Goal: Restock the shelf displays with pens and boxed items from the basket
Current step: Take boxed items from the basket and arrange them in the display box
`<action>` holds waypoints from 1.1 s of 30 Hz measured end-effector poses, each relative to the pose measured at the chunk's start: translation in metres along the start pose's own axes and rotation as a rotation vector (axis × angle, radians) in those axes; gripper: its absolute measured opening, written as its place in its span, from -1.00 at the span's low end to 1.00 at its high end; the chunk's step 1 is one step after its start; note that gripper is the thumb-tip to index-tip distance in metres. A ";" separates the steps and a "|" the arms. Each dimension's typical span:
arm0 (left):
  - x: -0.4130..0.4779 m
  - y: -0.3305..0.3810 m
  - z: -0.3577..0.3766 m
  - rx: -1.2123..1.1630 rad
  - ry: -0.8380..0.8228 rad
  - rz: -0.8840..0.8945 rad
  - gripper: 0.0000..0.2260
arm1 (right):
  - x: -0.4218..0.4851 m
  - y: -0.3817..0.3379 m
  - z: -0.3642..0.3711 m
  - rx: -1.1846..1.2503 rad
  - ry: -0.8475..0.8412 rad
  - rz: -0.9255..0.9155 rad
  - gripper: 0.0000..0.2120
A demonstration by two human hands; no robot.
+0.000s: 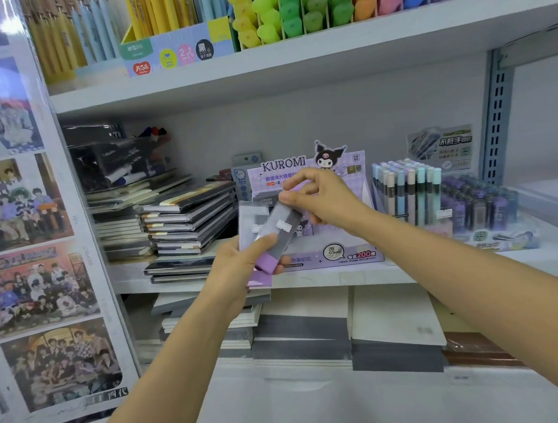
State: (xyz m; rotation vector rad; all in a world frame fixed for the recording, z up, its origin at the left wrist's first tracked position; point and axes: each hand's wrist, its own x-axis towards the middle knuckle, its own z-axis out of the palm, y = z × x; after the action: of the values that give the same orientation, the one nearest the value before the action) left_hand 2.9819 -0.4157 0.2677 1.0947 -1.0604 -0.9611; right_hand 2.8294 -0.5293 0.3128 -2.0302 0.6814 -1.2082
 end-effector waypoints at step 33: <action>0.000 0.005 0.024 0.026 0.035 0.108 -0.80 | -0.017 -0.021 -0.015 -0.013 -0.081 -0.096 -0.75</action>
State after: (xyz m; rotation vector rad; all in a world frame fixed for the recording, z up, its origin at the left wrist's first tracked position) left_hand 2.9595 -0.4198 0.2760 1.0605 -1.0944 -0.8412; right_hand 2.8106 -0.5085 0.3245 -2.1316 0.5603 -1.1702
